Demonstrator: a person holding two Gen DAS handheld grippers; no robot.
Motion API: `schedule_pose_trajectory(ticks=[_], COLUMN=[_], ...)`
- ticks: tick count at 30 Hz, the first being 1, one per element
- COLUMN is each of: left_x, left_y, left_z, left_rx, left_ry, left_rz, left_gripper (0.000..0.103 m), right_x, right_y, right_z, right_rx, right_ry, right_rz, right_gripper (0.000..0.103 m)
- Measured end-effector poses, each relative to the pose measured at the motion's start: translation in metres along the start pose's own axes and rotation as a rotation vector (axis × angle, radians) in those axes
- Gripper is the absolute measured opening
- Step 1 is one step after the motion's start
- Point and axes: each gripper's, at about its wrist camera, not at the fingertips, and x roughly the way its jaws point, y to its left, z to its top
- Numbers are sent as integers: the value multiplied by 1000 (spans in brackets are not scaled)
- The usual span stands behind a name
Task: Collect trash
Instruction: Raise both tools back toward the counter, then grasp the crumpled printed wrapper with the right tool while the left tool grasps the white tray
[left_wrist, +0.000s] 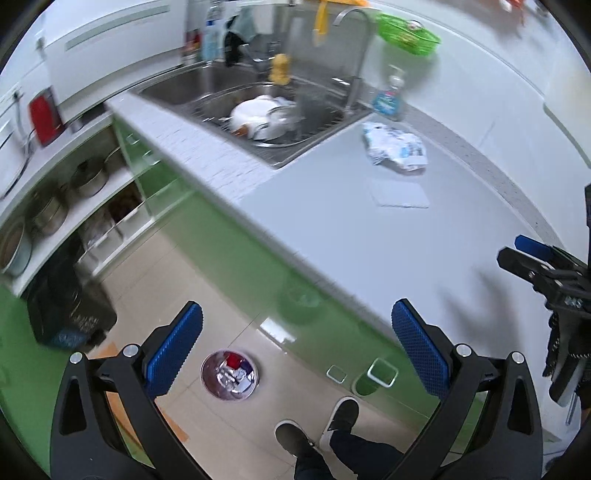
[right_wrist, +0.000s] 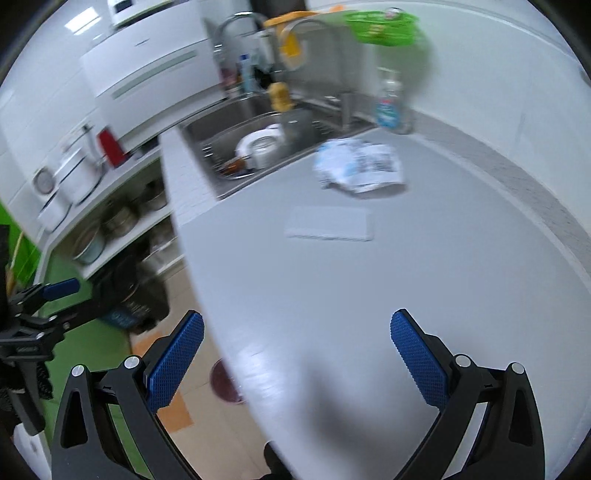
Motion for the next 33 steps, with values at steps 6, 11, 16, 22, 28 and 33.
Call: schedule_pose_trajectory(ticks=[6, 11, 16, 22, 28, 33], left_x=[27, 54, 73, 94, 109, 119], left_y=[-36, -65, -86, -95, -99, -97], left_z=[26, 45, 56, 60, 60, 61], left_rx=[28, 29, 13, -25, -59, -79], left_ry=[12, 38, 58, 91, 121, 138], left_rz=[-25, -31, -16, 12, 26, 31], left_gripper=[100, 100, 100, 100, 100, 100], right_x=[15, 34, 66, 110, 158, 184], right_y=[-40, -65, -90, -104, -106, -106], right_z=[22, 44, 78, 121, 150, 161], right_rx=[14, -6, -43, -107, -156, -182], right_ry=[5, 13, 21, 30, 61, 75], right_rz=[-22, -9, 11, 43, 73, 96], right_gripper=[97, 97, 97, 97, 97, 97])
